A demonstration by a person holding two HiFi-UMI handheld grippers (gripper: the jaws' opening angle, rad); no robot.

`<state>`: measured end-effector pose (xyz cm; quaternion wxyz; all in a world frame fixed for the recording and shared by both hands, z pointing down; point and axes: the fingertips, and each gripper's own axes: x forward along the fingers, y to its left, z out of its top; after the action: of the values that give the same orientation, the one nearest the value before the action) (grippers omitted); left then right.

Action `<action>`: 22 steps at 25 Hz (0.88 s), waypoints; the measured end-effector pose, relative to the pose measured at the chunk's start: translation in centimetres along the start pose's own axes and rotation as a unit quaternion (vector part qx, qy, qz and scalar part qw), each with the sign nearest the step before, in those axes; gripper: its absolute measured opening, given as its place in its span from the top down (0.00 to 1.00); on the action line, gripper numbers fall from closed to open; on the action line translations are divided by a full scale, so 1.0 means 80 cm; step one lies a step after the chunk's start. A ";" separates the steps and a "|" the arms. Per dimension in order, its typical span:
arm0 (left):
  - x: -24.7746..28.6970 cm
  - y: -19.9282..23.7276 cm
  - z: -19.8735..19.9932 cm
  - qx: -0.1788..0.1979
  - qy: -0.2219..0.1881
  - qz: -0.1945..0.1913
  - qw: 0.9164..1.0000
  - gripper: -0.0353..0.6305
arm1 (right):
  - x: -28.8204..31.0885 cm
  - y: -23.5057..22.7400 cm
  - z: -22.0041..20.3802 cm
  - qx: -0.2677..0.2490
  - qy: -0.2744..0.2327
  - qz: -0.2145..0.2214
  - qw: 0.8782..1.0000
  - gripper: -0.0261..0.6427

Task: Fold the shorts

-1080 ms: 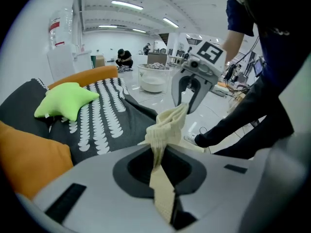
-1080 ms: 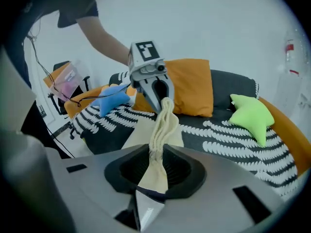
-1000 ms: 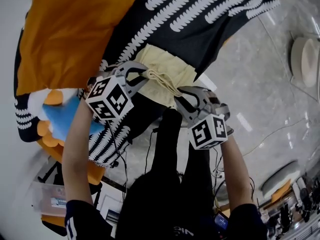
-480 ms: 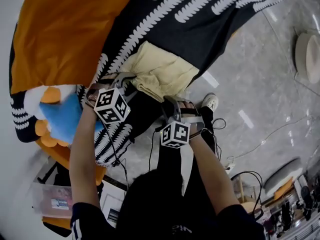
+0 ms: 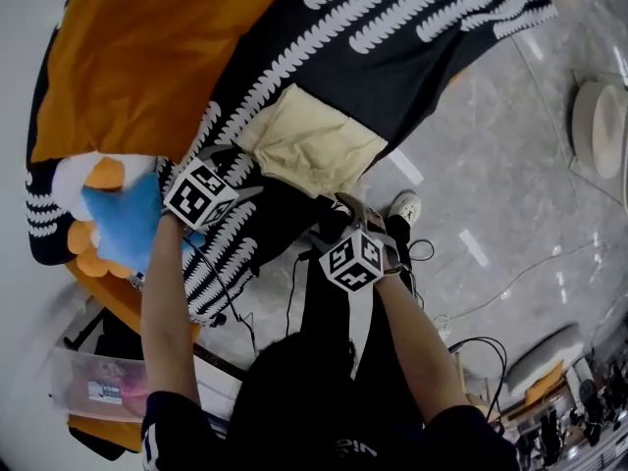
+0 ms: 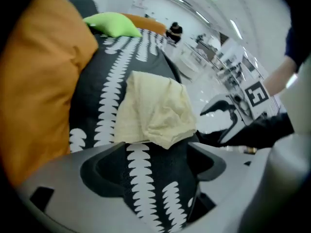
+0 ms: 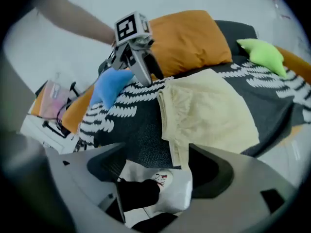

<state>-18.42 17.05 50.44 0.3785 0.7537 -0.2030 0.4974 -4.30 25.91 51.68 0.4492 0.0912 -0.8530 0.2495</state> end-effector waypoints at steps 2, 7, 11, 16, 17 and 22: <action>-0.024 0.006 0.016 -0.084 -0.062 0.018 0.994 0.37 | -0.028 -0.005 0.006 0.047 -0.018 0.006 0.999 0.36; -0.085 -0.027 0.058 -0.176 -0.177 0.073 0.966 0.37 | -0.120 -0.015 0.045 0.053 -0.067 -0.013 0.996 0.42; -0.129 -0.071 0.072 -0.202 -0.237 0.101 0.945 0.38 | -0.183 -0.026 0.084 0.077 -0.118 -0.048 0.989 0.46; -0.200 -0.133 0.105 -0.237 -0.317 0.130 0.909 0.38 | -0.273 -0.038 0.125 0.071 -0.169 -0.097 0.978 0.48; -0.215 -0.144 0.114 -0.242 -0.336 0.139 0.899 0.38 | -0.289 -0.041 0.130 0.066 -0.176 -0.104 0.977 0.48; -0.286 -0.191 0.141 -0.231 -0.402 0.212 0.860 0.38 | -0.358 -0.041 0.167 0.048 -0.220 -0.131 0.965 0.49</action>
<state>-10.93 16.40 21.66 0.3128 0.7175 -0.6018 0.1587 3.95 14.33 23.24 0.2745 0.2763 -0.8985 0.2024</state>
